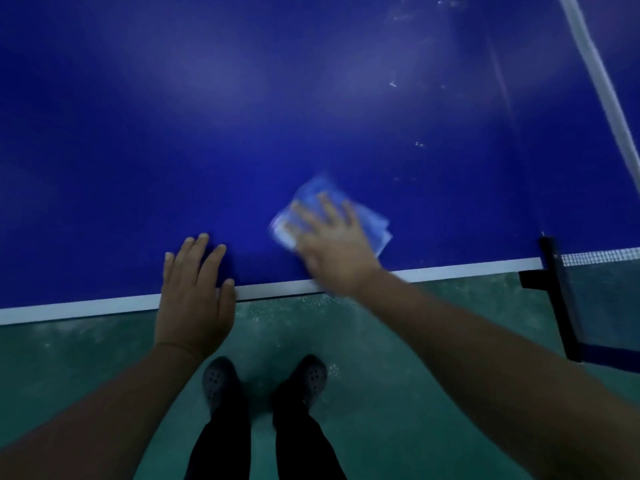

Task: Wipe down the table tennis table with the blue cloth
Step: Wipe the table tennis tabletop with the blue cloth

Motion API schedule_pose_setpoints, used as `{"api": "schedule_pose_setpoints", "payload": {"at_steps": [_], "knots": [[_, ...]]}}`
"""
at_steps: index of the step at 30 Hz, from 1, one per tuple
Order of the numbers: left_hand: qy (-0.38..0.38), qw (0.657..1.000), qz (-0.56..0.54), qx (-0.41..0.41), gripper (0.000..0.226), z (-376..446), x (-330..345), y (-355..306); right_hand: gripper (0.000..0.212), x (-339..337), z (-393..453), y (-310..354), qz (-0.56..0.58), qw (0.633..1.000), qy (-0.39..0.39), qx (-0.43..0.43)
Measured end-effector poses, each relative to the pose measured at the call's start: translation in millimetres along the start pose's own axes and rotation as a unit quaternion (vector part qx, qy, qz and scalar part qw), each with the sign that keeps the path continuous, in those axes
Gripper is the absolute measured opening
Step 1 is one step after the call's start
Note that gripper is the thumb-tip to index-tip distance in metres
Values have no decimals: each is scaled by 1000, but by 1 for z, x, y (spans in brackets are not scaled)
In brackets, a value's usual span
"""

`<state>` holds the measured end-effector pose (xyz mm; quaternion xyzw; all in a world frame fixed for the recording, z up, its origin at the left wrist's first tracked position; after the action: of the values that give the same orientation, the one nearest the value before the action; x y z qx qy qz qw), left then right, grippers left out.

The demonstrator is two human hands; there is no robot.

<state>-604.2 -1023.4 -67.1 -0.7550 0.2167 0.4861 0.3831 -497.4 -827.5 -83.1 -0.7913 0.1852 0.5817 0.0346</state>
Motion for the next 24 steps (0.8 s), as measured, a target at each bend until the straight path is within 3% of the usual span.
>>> {"api": "schedule_pose_setpoints", "payload": {"at_steps": [2,4,7,10,12,14,16,18,24], "knots": [[-10,1000,-7,9,59,6,3,-8,49,15,-25,20,-7,995,21,-93],[-9,1000,-1,21,58,15,4,-15,49,14,-46,-16,-7,998,17,-57],[5,997,26,71,58,31,9,-31,55,5,-80,-108,18,991,-4,136],[12,988,89,123,61,36,19,-39,56,0,-104,-162,104,926,-49,359],[5,986,111,121,63,36,21,-38,53,2,-90,-152,134,885,-72,441],[13,986,123,112,65,36,22,-38,54,0,-59,-109,109,913,-73,387],[28,987,122,101,66,37,22,-39,55,4,-30,-48,46,980,-46,188],[36,987,121,98,67,37,21,-40,50,11,-30,-28,4,999,-11,51],[31,994,76,69,66,40,15,-40,50,4,-62,-114,36,988,-26,149]]}}
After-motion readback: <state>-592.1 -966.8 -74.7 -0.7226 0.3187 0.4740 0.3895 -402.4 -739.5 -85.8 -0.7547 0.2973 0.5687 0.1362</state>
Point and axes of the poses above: each hand's wrist, its own z-axis towards the middle knuckle, its own x-axis out of the palm, y = z × x, the point moved 6 cm from there along z, towards the middle knuckle, and after that the axes turned 10 degrees about y, right-handed, at the moved point
